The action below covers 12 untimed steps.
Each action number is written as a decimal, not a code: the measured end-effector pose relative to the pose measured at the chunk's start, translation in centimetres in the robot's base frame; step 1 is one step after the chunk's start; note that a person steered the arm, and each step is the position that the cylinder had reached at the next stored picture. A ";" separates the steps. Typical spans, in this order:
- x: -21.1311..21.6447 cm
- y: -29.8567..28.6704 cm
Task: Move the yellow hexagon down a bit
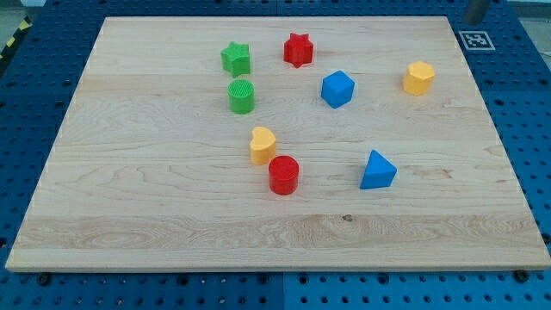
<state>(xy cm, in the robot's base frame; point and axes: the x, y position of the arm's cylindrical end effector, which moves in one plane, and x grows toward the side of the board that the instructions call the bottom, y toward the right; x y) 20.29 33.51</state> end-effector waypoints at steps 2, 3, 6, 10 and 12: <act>0.0 0.0; 0.0 -0.1; 0.0 0.5; 1.2 -4.7; 2.7 -10.6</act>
<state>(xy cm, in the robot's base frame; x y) 23.03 22.94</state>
